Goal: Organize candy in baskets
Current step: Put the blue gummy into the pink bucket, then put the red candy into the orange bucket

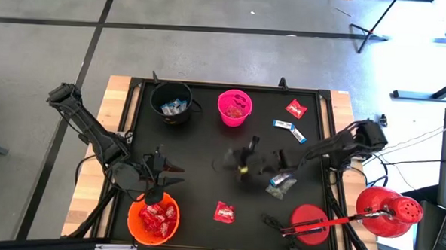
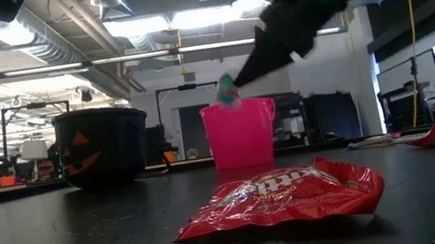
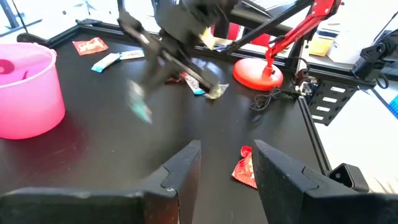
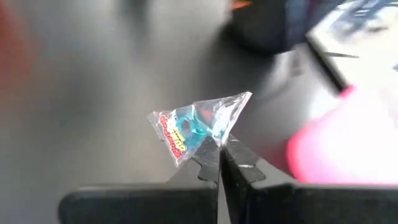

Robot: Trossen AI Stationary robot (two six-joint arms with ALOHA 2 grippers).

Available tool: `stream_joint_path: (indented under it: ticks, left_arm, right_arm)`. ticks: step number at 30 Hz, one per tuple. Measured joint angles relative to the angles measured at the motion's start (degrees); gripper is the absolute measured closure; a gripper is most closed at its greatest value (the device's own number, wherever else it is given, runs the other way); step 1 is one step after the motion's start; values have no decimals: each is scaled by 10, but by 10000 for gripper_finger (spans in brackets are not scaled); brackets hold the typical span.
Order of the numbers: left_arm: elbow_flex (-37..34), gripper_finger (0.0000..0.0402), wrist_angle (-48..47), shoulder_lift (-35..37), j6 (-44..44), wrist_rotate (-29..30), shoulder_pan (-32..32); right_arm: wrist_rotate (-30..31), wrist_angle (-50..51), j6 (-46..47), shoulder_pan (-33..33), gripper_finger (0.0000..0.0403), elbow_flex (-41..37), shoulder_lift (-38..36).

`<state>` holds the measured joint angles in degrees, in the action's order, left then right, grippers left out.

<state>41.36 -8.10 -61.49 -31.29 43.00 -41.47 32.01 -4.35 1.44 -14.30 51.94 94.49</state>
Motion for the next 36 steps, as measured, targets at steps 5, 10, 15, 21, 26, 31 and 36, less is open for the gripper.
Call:
stream_joint_path:
  ticks: [5,10,15,21,26,31,36]
  left_arm:
    - [0,267,0,0,1,0,0]
    - [0,267,0,0,1,5,0]
    - [0,267,0,-6,1,10,0]
    - [0,267,0,-29,0,10,0]
    - [0,267,0,-43,0,18,2]
    - [0,267,0,-45,0,29,2]
    - [0,267,13,-45,0,27,2]
  right_arm:
    - [15,13,-33,73,401,0,-74]
    - [0,11,-32,151,401,0,-112]
    - [-60,11,-22,222,401,0,-107]
    - [-74,14,16,276,370,0,-106]
    - [-100,15,16,291,315,0,-106]
    - [-106,15,14,289,267,0,-107]
    - [-211,13,15,265,249,1,-112]
